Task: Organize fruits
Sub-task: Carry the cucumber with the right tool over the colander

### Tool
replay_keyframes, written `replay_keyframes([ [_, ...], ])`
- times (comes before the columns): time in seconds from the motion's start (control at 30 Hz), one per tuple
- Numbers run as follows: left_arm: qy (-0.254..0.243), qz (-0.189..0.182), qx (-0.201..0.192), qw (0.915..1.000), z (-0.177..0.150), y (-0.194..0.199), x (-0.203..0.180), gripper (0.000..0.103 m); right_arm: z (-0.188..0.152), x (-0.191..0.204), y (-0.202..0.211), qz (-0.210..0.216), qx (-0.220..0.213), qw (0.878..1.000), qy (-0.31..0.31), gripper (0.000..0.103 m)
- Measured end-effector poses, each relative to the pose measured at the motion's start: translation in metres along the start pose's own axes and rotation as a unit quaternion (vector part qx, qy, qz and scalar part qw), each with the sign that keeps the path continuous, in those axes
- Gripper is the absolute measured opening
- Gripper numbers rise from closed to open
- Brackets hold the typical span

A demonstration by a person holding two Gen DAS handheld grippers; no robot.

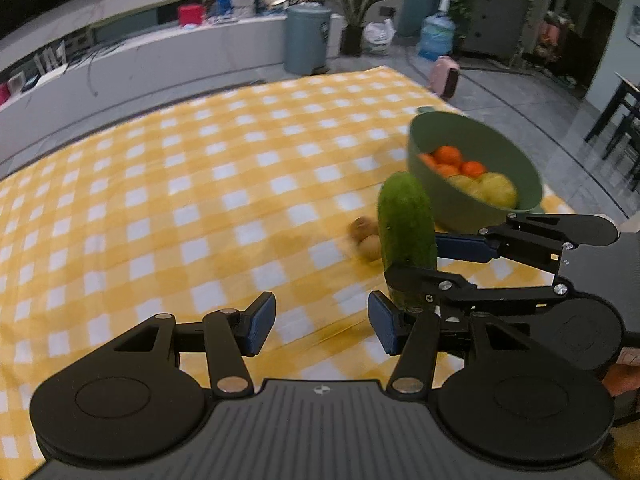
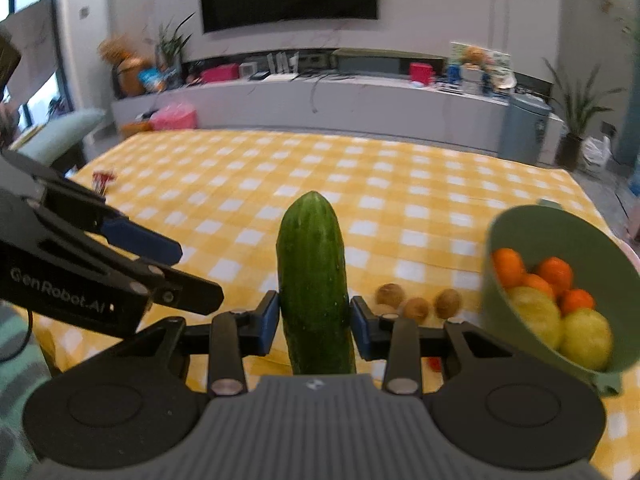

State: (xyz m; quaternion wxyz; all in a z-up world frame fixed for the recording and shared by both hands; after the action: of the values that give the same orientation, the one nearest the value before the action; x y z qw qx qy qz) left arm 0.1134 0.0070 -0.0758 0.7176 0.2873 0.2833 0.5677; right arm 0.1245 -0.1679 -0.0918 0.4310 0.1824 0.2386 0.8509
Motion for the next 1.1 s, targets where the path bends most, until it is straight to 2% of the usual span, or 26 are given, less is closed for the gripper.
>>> replay_keyframes([
  [0.43,-0.085,-0.033,-0.016,0.9957,0.024,-0.025,-0.061,0.063,0.005,-0.068,0.069,-0.044,-0.042,0.996,-0.067,0.035],
  [0.73,-0.08,-0.036,0.004,0.9961,0.032,-0.059,-0.064,0.058,0.029,-0.119,0.115,-0.069,-0.06,0.993,-0.08,0.035],
  [0.9,-0.07,-0.031,0.014,0.9969,0.031,-0.072,-0.06,0.057,0.049,-0.154,0.112,-0.074,-0.063,0.991,-0.093,0.035],
  [1.1,-0.057,-0.027,0.026,0.9976,0.03,-0.089,-0.052,0.054,0.062,-0.181,0.08,-0.061,-0.026,0.99,-0.12,0.035],
])
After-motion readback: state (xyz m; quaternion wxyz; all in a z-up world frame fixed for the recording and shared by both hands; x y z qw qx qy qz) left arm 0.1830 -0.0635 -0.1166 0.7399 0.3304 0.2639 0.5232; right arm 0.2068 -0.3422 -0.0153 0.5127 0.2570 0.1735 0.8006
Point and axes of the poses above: each gripper's, at about its wrist camera, not at the fingertips, and y roughly against the way its jaws point, x to its left, z to its top, the point moved 3 cm from there along -y, roughly the way its jaws point, and after that the axes turned 5 degrees about -x, right-handed, at the moved point
